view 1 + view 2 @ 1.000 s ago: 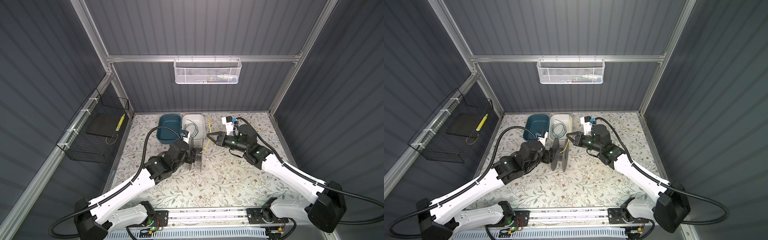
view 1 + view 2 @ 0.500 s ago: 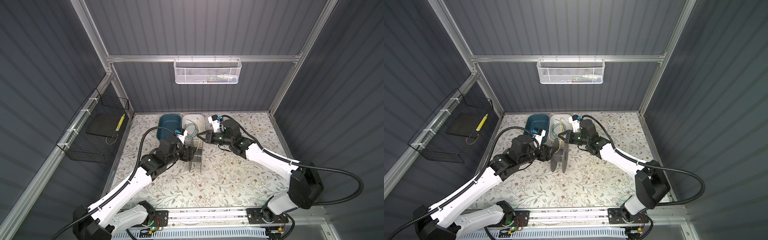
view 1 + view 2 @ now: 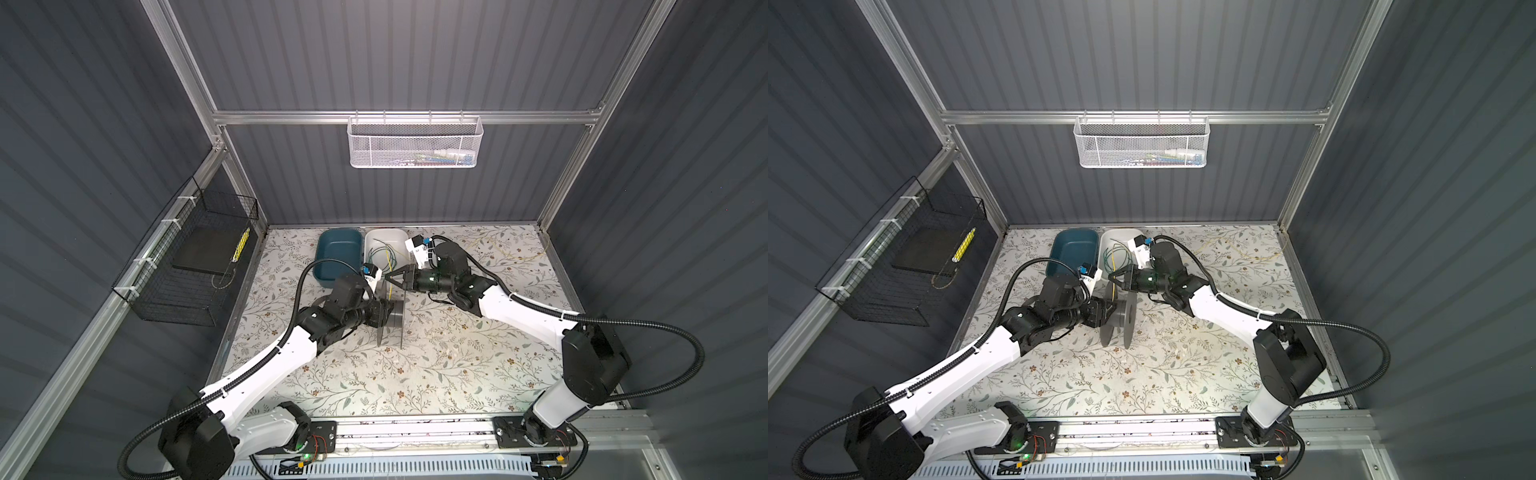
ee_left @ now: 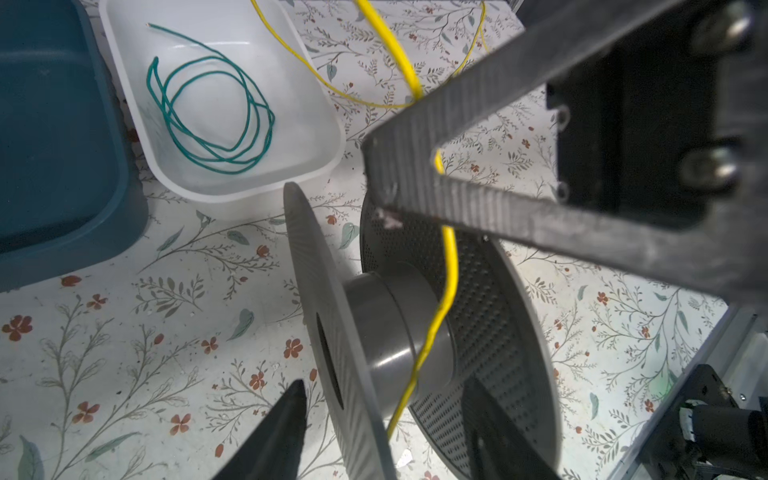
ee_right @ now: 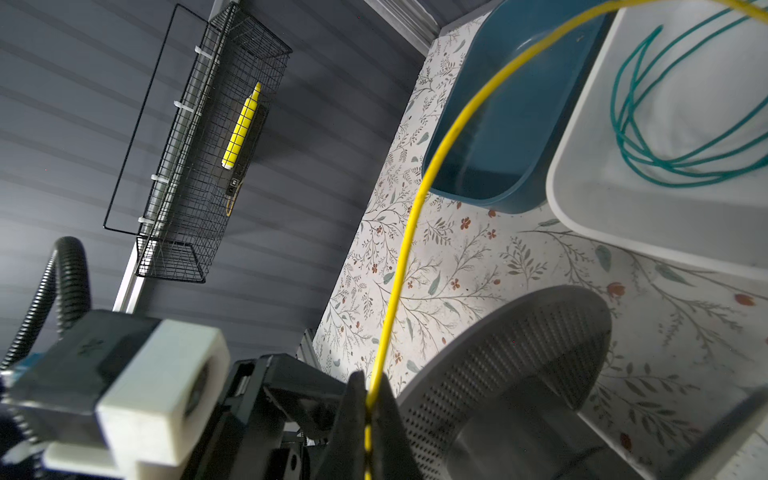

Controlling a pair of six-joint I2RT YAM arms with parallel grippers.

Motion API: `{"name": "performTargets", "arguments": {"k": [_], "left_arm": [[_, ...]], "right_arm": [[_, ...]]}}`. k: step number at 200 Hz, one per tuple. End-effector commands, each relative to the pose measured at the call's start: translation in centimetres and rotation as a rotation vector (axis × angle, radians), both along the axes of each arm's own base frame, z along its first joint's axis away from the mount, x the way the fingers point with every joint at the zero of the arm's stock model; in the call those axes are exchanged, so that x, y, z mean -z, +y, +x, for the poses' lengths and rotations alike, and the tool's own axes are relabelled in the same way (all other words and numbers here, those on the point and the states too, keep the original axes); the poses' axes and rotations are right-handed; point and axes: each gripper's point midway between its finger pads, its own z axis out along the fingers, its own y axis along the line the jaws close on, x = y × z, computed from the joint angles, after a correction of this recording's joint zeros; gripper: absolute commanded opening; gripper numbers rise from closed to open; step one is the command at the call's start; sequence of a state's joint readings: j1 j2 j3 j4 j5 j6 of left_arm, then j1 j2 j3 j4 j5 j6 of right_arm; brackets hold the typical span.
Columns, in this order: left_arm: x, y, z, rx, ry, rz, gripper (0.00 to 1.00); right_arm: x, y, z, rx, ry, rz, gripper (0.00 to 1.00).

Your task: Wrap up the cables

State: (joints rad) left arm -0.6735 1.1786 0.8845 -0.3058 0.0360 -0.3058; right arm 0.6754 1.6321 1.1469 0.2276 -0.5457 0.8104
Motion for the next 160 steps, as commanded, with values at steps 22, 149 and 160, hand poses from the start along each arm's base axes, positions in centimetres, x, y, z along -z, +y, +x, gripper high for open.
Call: {"name": "performTargets", "arguments": {"k": [22, 149, 160], "left_arm": [[0.1, -0.5, 1.0, 0.002, -0.026, -0.012, 0.57], [0.4, -0.3, 1.7, -0.041, -0.026, -0.012, 0.34], [0.8, -0.3, 1.6, -0.040, -0.017, -0.006, 0.33]], "right_arm": [[-0.9, 0.9, -0.2, -0.027, -0.009, 0.050, 0.00], [1.5, 1.3, -0.9, -0.028, 0.042, 0.055, 0.00], [1.6, 1.3, -0.9, -0.028, 0.047, 0.057, 0.00]]}}
